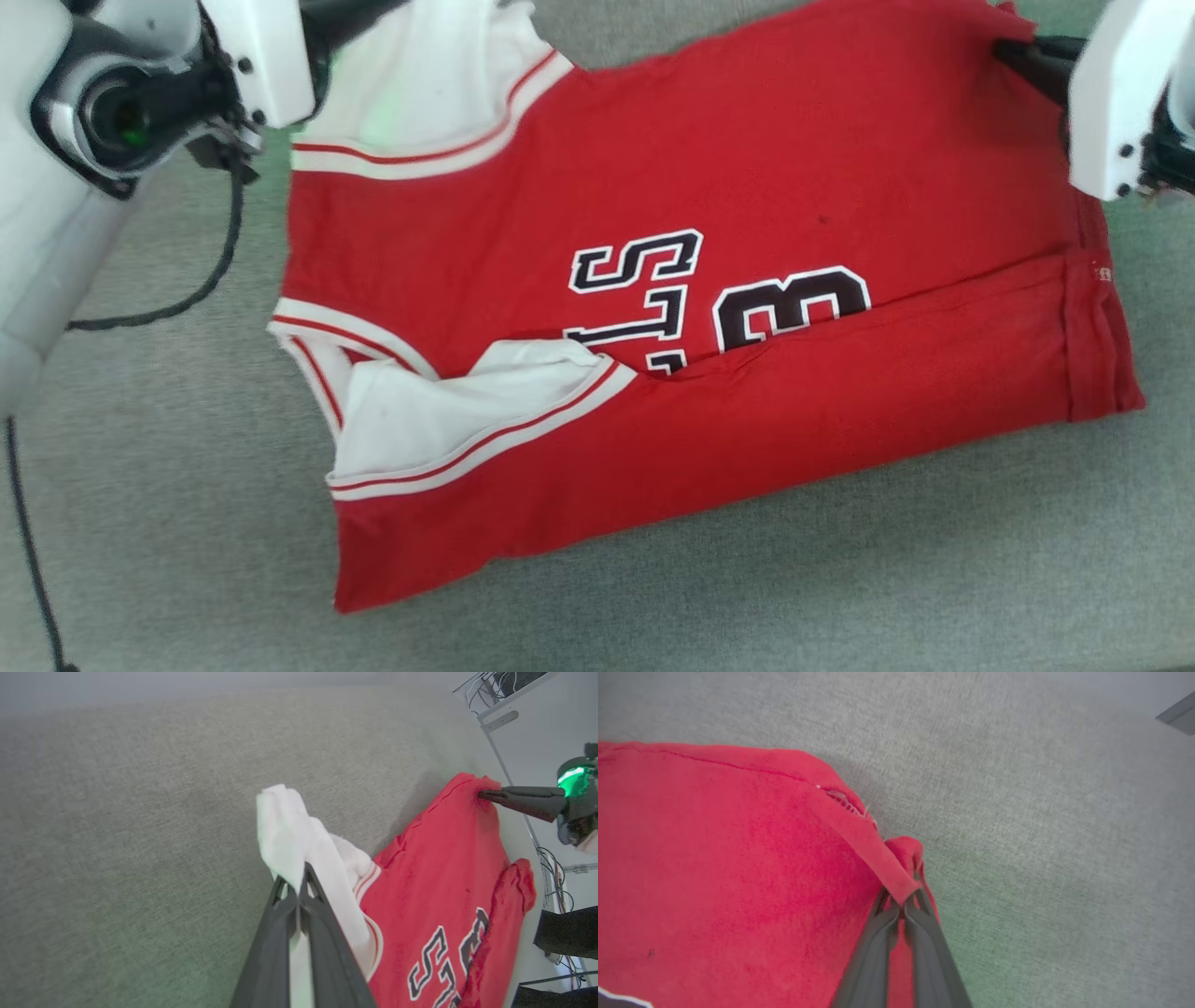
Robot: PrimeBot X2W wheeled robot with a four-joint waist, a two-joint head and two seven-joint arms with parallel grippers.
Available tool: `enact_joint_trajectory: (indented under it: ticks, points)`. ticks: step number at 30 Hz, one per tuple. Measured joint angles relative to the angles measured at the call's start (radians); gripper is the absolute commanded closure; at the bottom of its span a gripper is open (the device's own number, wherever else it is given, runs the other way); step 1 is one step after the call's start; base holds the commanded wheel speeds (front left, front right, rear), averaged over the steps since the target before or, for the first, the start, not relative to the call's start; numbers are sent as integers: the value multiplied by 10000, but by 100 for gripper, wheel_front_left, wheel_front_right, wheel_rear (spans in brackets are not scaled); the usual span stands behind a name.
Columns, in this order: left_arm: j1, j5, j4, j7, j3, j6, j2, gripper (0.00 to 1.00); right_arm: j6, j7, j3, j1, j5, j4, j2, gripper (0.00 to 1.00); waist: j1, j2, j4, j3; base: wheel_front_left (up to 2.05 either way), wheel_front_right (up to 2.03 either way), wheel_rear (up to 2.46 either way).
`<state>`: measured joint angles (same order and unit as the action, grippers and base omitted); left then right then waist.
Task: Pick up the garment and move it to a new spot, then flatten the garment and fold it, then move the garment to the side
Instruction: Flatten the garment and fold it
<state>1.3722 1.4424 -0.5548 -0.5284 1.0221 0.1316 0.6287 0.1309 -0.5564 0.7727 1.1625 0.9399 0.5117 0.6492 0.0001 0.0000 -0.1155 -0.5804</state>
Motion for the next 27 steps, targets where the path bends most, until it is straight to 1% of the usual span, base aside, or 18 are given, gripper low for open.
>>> enact_joint_trajectory:
  ticks: [3, 7, 9, 14, 18, 20, 23, 27]
  points:
    - [-326, 140, 788, 575, -67, 0, 128, 100, 0, 560, -12, -307, 157, -213, 393, 100, 0, 0, 167, 399, 0, 0, 0]
    - [-1069, 378, 2167, 1313, -29, 0, 474, 100, 0, 1072, -94, -1032, 462, -625, 959, 100, 0, 0, 477, 970, 0, 0, 0]
    - [-1537, 378, 2932, 1701, 82, 0, 773, 100, 0, 1231, -178, -1489, 600, -897, 1279, 100, 0, 0, 651, 1267, 0, 0, 0]
    - [-3184, 476, 4711, 3106, 268, 0, 1570, 100, 0, 1624, -445, -2854, 725, -1498, 2046, 100, 0, 0, 1083, 1971, 0, 0, 0]
    - [-4623, 234, 5733, 4360, 619, 0, 2228, 100, 0, 1873, -842, -4149, 775, -2010, 2497, 100, 0, 0, 1447, 2376, 0, 0, 0]
    - [-5293, 113, 6055, 4953, 815, 0, 2431, 100, 0, 1977, -1074, -4819, 803, -2251, 2692, 100, 0, 0, 1611, 2497, 0, 0, 0]
    - [-6114, -79, 6270, 5891, 1058, 0, 2420, 100, 0, 2138, -1576, -5839, 872, -2472, 2917, 100, 0, 0, 1836, 2614, 0, 0, 0]
    - [-7074, -150, 6105, 6936, 1417, 0, 2067, 100, 0, 2433, -2313, -7043, 855, -2512, 2813, 100, 0, 0, 2029, 2716, 0, 0, 0]
